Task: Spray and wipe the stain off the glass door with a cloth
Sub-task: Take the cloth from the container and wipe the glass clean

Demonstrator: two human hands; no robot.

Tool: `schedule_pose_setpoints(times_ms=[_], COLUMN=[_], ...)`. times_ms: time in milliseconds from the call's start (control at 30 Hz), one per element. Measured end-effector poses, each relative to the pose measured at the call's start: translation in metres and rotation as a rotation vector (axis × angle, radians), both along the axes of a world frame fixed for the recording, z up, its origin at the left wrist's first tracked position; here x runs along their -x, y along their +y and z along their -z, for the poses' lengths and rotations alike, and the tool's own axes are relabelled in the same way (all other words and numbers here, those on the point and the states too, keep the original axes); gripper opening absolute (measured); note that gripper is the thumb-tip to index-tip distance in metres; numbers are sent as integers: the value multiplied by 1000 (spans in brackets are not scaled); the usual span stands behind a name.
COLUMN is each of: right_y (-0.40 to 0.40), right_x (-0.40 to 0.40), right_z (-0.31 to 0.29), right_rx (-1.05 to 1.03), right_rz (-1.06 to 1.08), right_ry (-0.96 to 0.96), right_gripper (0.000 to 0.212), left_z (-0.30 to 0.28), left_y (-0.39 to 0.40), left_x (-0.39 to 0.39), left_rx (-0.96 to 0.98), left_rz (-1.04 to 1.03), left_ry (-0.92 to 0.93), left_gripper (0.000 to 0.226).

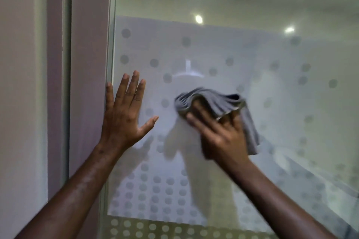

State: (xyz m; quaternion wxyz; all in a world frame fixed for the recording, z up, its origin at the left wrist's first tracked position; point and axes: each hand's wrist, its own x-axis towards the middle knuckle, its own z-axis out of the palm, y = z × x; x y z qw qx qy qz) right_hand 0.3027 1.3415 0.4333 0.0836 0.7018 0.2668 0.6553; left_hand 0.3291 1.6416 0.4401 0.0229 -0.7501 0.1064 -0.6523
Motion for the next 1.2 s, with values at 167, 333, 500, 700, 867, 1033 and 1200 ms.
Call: schedule_pose_setpoints(times_ms=[167,333,500,700,867,1033,1200], right_y=[-83,-66,7,39,18,-12,-43], right_x=[1,-1,-6,0,0,-1,-4], right_z=[-98,-121,-43,58,46,-5,-73], right_rx=[-485,-610,-127,224,271,-19,-338], right_rz=[54,-124,-191,-145,-92,-69,-33], right_ry=[-9,50,116,194,73,18,-12], right_gripper=[67,56,75,60,65,62,65], left_z=[0,0,0,0,0,2,1], left_y=[0,-1,-1,0,0,1,1], left_x=[-2,-4,-4,-2,-1,-4,-5], left_rx=[0,0,-6,-20,-15,-7,-2], left_rz=[0,-7,-7,-19,-22,-10,10], left_ry=[-6,-19,-23,-1,0,-19,-28], left_gripper=[93,93,91,93,92,90,89])
